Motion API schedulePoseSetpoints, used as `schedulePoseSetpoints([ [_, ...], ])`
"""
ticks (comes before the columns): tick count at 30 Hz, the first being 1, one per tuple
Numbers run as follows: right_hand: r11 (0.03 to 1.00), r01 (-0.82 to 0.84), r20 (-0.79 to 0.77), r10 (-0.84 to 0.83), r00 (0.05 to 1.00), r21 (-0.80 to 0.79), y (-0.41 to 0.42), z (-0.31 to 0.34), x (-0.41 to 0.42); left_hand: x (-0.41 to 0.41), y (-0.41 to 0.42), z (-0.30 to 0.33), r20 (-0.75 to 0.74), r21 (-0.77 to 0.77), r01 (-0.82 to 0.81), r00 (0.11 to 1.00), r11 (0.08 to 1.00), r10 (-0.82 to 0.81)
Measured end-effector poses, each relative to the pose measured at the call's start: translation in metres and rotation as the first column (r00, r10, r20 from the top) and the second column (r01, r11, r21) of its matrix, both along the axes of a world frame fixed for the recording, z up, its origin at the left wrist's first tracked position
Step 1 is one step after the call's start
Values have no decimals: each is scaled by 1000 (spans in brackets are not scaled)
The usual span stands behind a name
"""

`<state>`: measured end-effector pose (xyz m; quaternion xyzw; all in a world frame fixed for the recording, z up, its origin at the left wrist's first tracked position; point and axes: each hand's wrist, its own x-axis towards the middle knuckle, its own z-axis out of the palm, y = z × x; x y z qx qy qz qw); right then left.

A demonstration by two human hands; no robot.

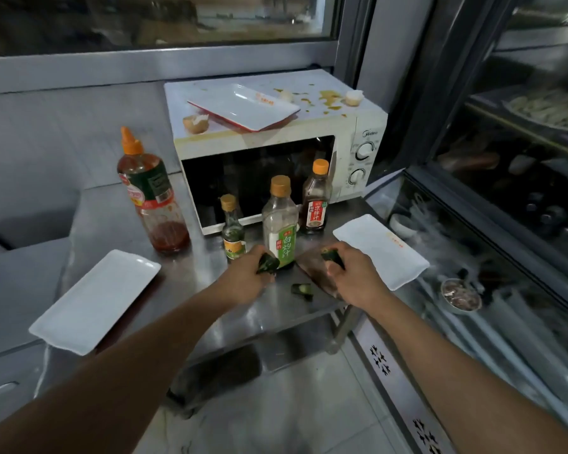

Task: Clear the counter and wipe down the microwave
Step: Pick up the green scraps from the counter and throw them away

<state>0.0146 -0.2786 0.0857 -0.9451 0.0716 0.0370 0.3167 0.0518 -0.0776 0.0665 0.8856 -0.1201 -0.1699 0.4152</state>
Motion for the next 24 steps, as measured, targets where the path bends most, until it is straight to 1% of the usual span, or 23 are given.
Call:
schedulePoseSetpoints([
  [2, 1000, -29, -4, 29, 1000, -8, -14, 1, 2, -8, -13, 0, -11, -5, -45, 999, 999, 45],
  [5, 997, -76, -12, 76, 997, 14, -30, -1, 5, -18, -29, -6, 30, 74, -109, 994, 991, 107],
  [7, 993, -111, -33, 113, 993, 46, -41, -4, 8, -25, -39, -11, 39, 111, -189, 982, 976, 186],
  [9, 987, -146, -54, 149, 987, 62, -49, -8, 10, -33, -49, -17, 24, 100, -272, 962, 957, 271],
  [12, 976, -211, -70, 215, 974, 56, -56, -15, 12, -40, -58, -24, -45, 35, -352, 934, 935, 353],
  [15, 966, -250, -50, 254, 966, 70, -59, -21, 14, -44, -62, -25, -87, -21, -360, 930, 933, 357],
  [19, 952, -295, -50, 299, 953, 79, -59, -27, 19, -40, -61, -29, -79, -92, -334, 942, 938, 327],
  [24, 962, -265, -69, 269, 961, 70, -54, -38, 26, -27, -56, -39, -110, -170, -333, 942, 927, 318],
])
